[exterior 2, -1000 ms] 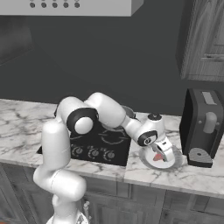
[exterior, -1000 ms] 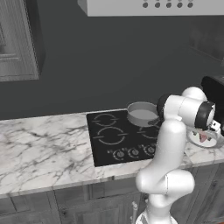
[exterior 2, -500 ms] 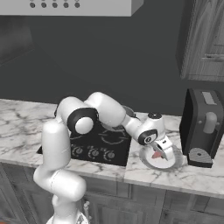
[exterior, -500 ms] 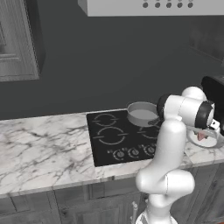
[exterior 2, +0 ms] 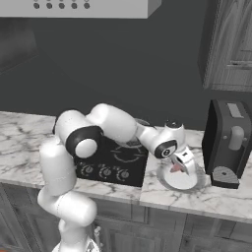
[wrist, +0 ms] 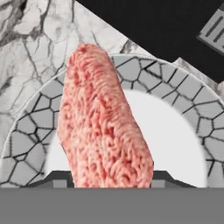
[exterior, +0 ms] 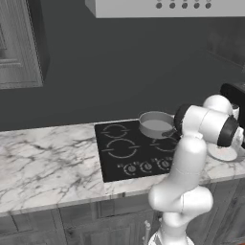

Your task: Retrieve the frozen meat and place it in the pot on a burner. Then turn the burner on.

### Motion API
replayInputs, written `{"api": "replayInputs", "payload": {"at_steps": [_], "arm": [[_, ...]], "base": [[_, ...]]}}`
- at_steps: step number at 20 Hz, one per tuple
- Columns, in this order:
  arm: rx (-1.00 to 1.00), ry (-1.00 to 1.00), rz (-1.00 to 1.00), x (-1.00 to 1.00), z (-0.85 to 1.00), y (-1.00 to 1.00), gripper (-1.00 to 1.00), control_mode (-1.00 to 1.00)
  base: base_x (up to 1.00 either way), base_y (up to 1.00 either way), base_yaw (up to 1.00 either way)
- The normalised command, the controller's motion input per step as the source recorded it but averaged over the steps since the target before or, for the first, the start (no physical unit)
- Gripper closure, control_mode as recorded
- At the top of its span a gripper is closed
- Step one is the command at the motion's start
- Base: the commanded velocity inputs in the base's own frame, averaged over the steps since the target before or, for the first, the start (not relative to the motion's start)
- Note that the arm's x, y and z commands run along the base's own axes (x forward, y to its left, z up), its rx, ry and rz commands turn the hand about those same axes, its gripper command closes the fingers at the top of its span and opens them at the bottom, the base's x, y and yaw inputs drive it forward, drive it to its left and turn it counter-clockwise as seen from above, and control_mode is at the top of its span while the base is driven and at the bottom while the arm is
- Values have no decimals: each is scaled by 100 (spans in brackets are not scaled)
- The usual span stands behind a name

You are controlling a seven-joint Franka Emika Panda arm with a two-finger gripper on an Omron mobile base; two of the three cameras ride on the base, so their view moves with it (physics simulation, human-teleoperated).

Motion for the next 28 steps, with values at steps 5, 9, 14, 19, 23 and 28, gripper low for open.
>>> {"api": "replayInputs", "payload": {"at_steps": [5,9,14,19,23,28], "arm": [[-12,-6,16,0,58,62,100,-100],[-13,-2,20,1,68,72,100,-100],[-6,-7,22,21,49,72,100,-100],[0,1,18,34,52,65,100,-100],[0,9,12,49,46,64,100,-100],[0,9,10,44,30,66,100,-100]], "base": [[0,0,0],[0,0,0],[0,0,0],[0,0,0],[0,0,0],[0,0,0]]}}
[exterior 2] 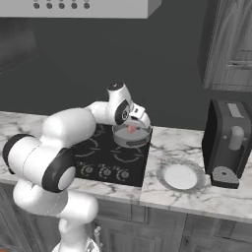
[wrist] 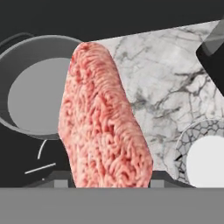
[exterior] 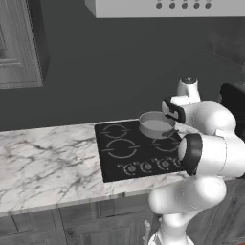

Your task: Retrieve the frozen meat and place it in the pot on a burner. Then turn the burner on.

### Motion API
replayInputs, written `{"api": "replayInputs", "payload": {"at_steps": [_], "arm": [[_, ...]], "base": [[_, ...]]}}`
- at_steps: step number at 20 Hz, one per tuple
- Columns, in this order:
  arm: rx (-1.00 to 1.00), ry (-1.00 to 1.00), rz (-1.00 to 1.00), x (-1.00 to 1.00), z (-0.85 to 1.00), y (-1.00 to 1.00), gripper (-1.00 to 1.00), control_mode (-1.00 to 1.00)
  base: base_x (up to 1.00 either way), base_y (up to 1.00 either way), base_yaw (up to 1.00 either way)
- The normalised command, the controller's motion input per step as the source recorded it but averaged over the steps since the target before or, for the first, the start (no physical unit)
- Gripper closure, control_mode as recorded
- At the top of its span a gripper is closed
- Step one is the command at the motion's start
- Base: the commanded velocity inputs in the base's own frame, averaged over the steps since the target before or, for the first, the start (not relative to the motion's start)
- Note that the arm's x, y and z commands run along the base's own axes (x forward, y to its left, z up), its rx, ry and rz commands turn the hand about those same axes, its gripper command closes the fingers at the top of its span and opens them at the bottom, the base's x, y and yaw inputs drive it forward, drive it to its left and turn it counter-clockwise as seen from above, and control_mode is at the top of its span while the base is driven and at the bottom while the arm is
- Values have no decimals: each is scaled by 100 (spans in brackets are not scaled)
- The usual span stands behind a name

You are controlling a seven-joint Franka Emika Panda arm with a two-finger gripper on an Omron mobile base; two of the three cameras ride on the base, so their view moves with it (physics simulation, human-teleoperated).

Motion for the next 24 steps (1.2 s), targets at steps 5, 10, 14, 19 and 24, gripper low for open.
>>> {"api": "replayInputs", "payload": {"at_steps": [5,10,14,19,24], "arm": [[0,5,5,37,1,51,100,-100],[0,12,0,50,-20,46,100,-100],[0,4,0,52,-31,16,100,-100],[4,5,0,47,-24,0,100,-100],[6,4,0,12,-28,0,100,-100]], "base": [[0,0,0],[0,0,0],[0,0,0],[0,0,0],[0,0,0]]}}
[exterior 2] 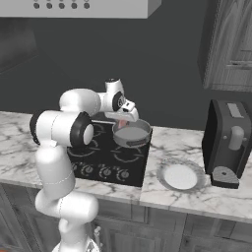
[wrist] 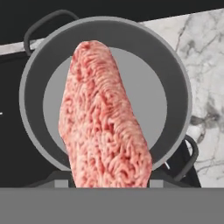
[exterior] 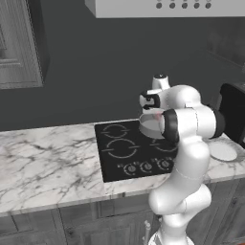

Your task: Retrieve the frozen meat and place it in the pot on a burner. Then turn the burner on.

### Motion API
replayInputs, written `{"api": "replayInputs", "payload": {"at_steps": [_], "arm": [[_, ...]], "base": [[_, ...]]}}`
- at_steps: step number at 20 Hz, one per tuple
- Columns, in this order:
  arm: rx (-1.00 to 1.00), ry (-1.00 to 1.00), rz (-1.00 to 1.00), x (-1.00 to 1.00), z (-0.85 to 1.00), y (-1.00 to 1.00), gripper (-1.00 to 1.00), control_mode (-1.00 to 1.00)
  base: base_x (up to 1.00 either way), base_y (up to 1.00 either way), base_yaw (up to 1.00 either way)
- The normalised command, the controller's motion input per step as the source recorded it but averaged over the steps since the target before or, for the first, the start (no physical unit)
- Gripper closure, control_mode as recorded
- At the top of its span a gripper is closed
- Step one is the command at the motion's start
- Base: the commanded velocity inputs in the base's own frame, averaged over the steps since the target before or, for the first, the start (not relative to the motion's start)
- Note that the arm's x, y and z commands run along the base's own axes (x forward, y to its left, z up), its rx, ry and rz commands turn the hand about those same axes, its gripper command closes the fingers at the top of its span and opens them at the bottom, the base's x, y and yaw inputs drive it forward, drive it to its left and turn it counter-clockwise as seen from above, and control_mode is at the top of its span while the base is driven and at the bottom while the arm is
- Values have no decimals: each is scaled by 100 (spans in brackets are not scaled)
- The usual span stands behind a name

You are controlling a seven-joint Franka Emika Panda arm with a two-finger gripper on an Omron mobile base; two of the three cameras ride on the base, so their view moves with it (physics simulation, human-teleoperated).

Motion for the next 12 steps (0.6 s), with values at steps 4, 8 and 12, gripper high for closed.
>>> {"api": "replayInputs", "payload": {"at_steps": [4,8,12], "arm": [[3,3,0,0,-33,-1,100,-100],[0,0,0,0,-29,-1,100,-100],[1,0,0,0,-14,0,100,-100]], "base": [[0,0,0],[0,0,0],[0,0,0]]}}
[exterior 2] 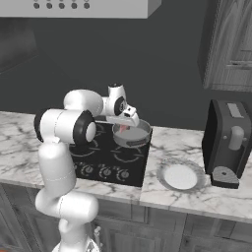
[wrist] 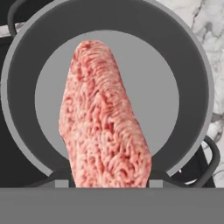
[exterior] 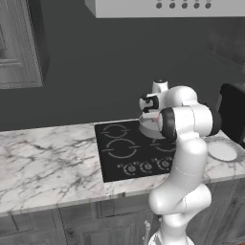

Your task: Retrieve the frozen meat and place it in the pot on a burner. Then turn the burner on.

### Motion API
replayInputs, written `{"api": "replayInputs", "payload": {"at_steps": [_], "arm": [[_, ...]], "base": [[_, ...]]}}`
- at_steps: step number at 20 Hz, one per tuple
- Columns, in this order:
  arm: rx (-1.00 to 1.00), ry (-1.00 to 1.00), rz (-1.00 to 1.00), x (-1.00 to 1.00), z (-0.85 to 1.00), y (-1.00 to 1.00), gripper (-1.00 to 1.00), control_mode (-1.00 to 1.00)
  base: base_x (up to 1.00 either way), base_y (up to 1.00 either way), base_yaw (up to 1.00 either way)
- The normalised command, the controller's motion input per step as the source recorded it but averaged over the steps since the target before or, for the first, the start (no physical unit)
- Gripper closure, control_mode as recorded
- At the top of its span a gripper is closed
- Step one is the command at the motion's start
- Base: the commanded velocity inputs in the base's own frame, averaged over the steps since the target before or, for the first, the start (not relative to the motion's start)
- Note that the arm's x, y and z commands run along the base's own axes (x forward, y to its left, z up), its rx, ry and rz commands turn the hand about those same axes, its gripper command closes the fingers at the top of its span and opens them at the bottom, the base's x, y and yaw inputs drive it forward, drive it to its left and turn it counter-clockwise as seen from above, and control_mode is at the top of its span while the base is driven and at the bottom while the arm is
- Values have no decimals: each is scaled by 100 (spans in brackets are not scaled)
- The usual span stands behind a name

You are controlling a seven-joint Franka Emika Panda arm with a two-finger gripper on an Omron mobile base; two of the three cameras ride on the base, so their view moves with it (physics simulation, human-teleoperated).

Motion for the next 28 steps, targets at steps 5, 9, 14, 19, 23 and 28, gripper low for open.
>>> {"api": "replayInputs", "payload": {"at_steps": [5,9,14,19,23,28], "arm": [[1,0,0,0,-8,0,-100,-100],[0,0,0,0,0,0,-100,-100],[0,0,0,0,0,0,-100,-100],[0,0,0,0,2,0,-100,-100],[0,0,0,-34,35,0,-100,-100],[0,0,0,-78,31,0,-100,-100]], "base": [[0,0,0],[0,0,0],[0,0,0],[0,0,0],[0,0,0],[0,0,0]]}}
